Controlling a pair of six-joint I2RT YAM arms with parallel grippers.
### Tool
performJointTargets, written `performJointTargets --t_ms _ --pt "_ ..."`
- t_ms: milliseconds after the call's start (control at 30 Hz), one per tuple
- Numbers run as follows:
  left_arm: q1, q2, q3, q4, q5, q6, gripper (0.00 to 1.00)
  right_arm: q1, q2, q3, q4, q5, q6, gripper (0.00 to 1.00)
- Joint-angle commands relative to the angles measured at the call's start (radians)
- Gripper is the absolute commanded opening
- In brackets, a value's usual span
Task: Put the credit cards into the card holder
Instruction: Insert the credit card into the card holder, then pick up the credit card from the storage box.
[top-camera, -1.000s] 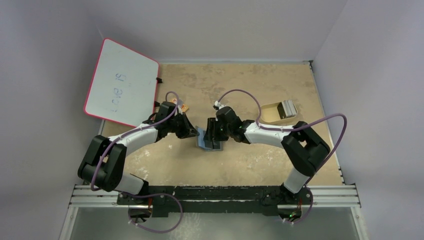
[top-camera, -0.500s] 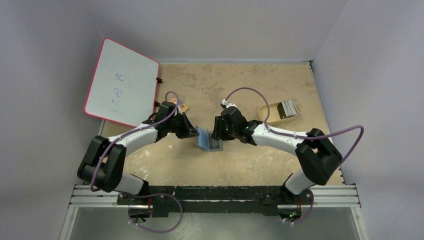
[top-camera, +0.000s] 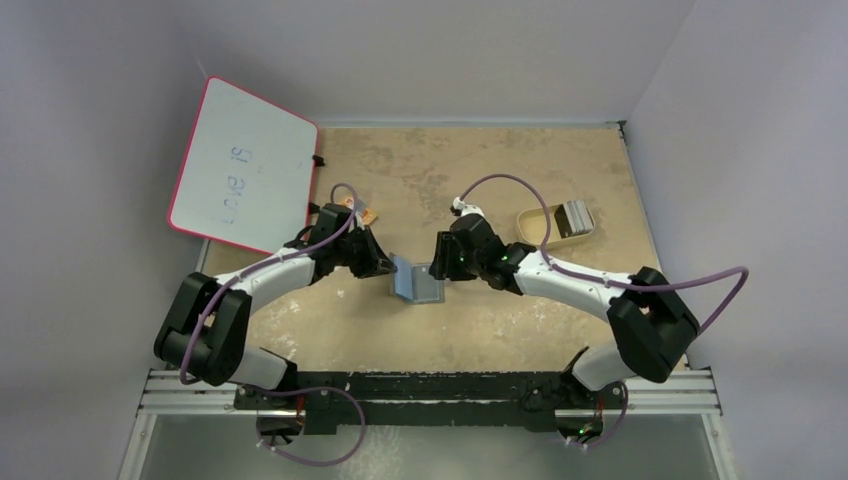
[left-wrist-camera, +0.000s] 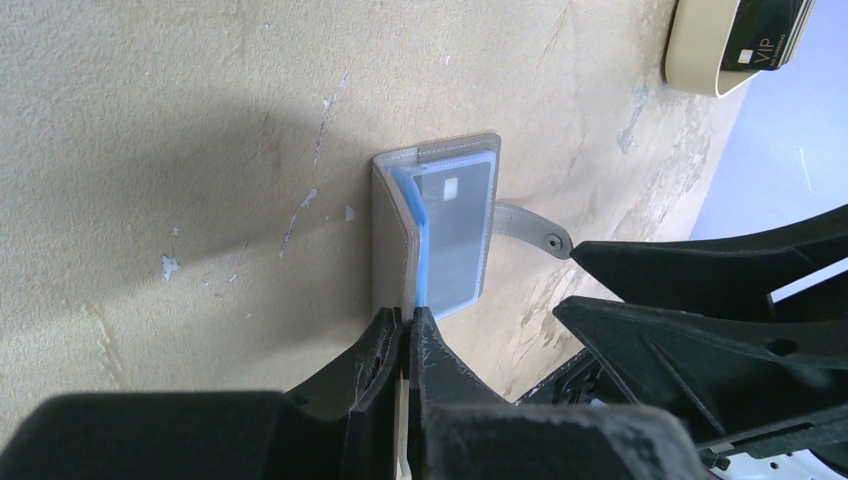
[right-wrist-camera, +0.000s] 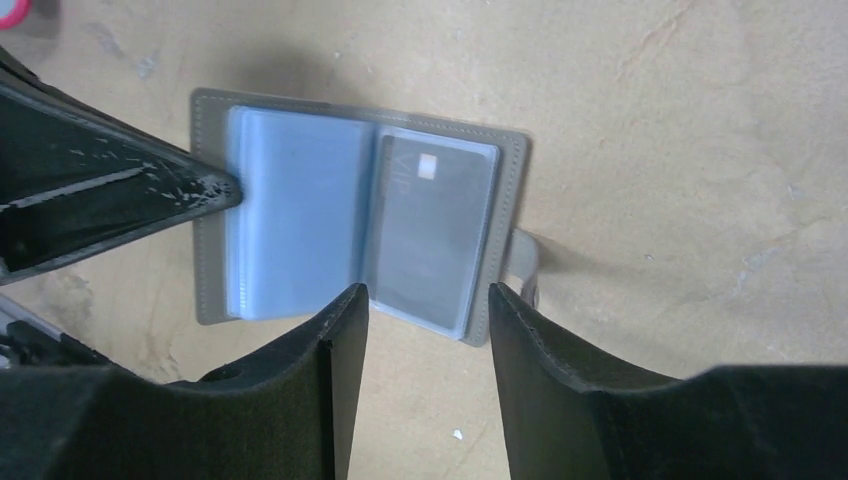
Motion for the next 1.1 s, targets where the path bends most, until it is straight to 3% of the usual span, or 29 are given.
performJointTargets --t_ms 0,67,167,267,600,800,967,1067 --pt "-0.004 -0.013 0.03 0.023 0.0 0.021 0.0 0.0 0.003 0.043 0.06 -0.02 -0.003 0.52" --pt "-0.005 -0.011 0.032 0.008 -0.009 0.034 0.03 -0.002 0.015 0.068 0.012 -0.021 -0.009 0.53" --pt "-0.004 -0.014 0.035 -0.014 -0.025 0.047 0.19 -0.012 0.014 0.138 -0.051 0.058 -0.094 0.55" --pt "-0.004 -0.029 0.049 -0.064 -0.078 0.059 0.27 -0.051 0.008 0.204 -0.113 0.124 -0.198 0.57" --pt "-0.003 -0.156 0.127 -0.303 -0.384 0.125 0.36 -0.281 -0.012 0.345 -0.279 0.306 -0.421 0.59" --pt "-0.005 -0.21 0.12 -0.221 -0.259 0.128 0.39 -0.401 0.044 0.384 -0.329 0.362 -0.464 0.62" --pt "-0.004 -0.122 0.178 -0.266 -0.172 0.162 0.53 -0.457 0.069 0.37 -0.341 0.388 -0.485 0.65" --pt "-0.004 -0.089 0.17 -0.272 -0.179 0.175 0.55 -0.529 0.082 0.371 -0.348 0.402 -0.513 0.65"
